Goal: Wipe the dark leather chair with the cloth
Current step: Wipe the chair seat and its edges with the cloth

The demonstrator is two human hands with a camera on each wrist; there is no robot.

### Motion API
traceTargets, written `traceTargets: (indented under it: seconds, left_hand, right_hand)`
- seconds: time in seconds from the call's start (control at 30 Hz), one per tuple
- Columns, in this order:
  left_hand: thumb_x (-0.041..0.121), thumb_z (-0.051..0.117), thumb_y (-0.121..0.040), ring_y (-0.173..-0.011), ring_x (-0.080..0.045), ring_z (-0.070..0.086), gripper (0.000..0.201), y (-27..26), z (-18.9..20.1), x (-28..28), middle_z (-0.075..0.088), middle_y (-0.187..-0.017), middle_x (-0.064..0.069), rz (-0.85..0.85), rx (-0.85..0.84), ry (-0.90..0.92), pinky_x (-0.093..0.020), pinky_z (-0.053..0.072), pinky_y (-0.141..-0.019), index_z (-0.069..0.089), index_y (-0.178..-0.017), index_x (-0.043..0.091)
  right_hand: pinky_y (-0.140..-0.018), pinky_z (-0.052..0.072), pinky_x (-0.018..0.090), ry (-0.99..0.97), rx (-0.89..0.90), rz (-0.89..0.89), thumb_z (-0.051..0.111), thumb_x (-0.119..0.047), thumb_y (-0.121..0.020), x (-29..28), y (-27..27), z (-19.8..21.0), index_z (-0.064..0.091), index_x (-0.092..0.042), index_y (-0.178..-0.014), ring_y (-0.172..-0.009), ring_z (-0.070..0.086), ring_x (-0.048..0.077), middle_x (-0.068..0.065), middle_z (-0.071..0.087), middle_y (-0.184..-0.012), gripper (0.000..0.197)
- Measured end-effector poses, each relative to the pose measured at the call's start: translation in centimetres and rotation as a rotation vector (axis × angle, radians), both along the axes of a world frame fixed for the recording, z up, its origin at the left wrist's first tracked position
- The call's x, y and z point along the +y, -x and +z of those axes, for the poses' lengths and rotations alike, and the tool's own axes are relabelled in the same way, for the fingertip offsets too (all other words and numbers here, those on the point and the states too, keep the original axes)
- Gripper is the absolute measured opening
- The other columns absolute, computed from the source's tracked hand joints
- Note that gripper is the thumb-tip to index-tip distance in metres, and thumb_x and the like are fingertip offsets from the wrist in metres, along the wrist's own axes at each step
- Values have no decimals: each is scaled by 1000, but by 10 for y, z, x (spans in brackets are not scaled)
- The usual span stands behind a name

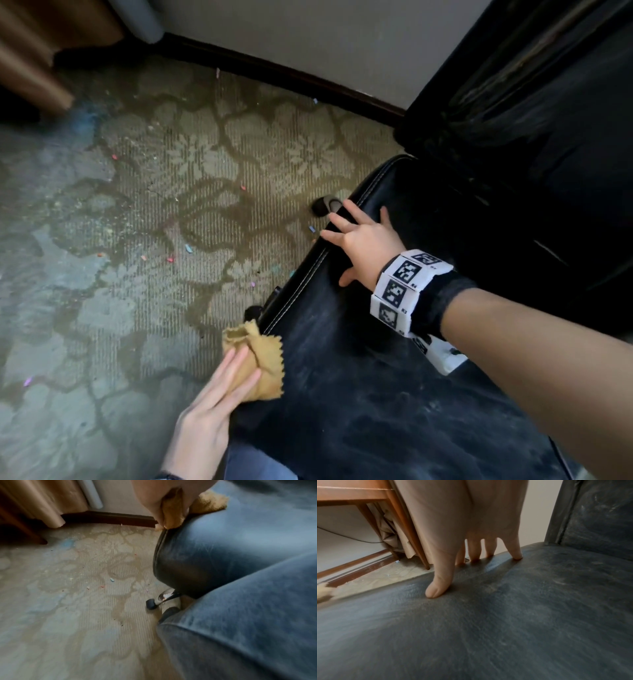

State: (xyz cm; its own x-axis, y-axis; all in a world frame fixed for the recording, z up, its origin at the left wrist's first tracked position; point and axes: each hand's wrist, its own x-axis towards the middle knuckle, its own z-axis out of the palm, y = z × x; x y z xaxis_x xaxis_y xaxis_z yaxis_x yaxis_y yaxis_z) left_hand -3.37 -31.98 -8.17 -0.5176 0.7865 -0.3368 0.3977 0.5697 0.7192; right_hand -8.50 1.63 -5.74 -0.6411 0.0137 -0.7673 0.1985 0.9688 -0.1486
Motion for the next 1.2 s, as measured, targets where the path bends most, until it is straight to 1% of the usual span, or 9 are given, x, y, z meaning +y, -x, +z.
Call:
traceTargets:
  seconds: [0.23, 0.33, 0.53, 0.67, 0.8, 0.9, 1.0, 1.1, 1.2]
  left_hand:
    - [46, 40, -94, -127, -3, 44, 31, 62, 19, 13, 39, -135, 36, -112, -18, -4, -10, 23, -106, 64, -111, 35]
    - [-7, 64, -78, -118, -17, 54, 47, 119, 22, 91, 44, -133, 24, 89, 121, 41, 1, 19, -101, 61, -113, 25]
    - [-16, 58, -76, -135, -21, 30, 64, 77, 8, 216, 31, -146, -1, -36, 137, -76, -3, 10, -107, 50, -132, 15]
    - [-18, 54, -75, -126, -28, 45, 84, 52, 8, 222, 38, -144, -1, 123, 70, -32, -10, 21, -102, 29, -142, 26]
    - [-10, 62, -76, -109, -30, 59, 103, 69, 25, 232, 50, -130, 8, 97, 2, 36, -6, 29, -78, -1, -146, 31]
    - [-11, 66, -71, -120, -24, 51, 113, 78, 28, 230, 42, -135, 12, 25, -12, 37, -14, 31, -91, -8, -141, 39]
    - [-8, 71, -69, -125, -13, 42, 119, 83, 29, 230, 31, -139, 14, -14, -43, 39, -21, 30, -98, -12, -136, 45]
    - [-11, 72, -67, -133, -5, 33, 130, 91, 25, 227, 18, -141, 23, -49, -89, 7, -24, 30, -105, -16, -128, 65]
    - [-5, 74, -66, -135, 8, 22, 131, 92, 21, 233, 7, -141, 42, -144, -74, -65, -17, 23, -110, -16, -130, 64]
  right_hand:
    - [-112, 3, 62, 115, 199, -140, 69, -29, -80, 3, -13, 1, 30, -24, -144, -146, -6, 19, -1, 11, -157, 75]
    - [-117, 13, 50, 194, 599, -553, 62, -9, -83, 10, -30, 4, 49, -14, -134, -144, 17, 22, 6, 31, -152, 52]
    - [-102, 20, 9, 173, 825, -992, 55, -7, -88, 22, -69, 1, 54, -12, -130, -129, 47, 19, 9, 48, -141, 42]
    - [-91, 50, 34, 238, 903, -845, 60, -7, -76, 6, -73, 0, 65, -1, -113, -107, 64, 33, 18, 64, -120, 38]
    - [-91, 48, 52, 191, 841, -569, 71, -6, -67, -15, -70, -14, 65, -3, -113, -112, 60, 36, 20, 64, -119, 46]
    - [-116, 18, 41, 274, 678, -536, 48, -5, -89, -15, -62, -10, 33, -12, -143, -142, 22, 29, 17, 25, -153, 56]
    - [-117, -5, 36, 165, 595, -394, 28, -13, -98, -13, -55, -12, 10, -16, -149, -145, -6, 21, 9, -4, -158, 54]
    - [-110, 29, 27, 74, 578, -368, 24, -17, -88, -11, -41, -15, 61, -26, -122, -132, 41, 7, -5, 53, -137, 51]
    - [-107, 32, 28, -2, 688, -340, 32, -14, -90, 14, -47, -10, 67, -15, -112, -127, 48, 16, 2, 59, -130, 42]
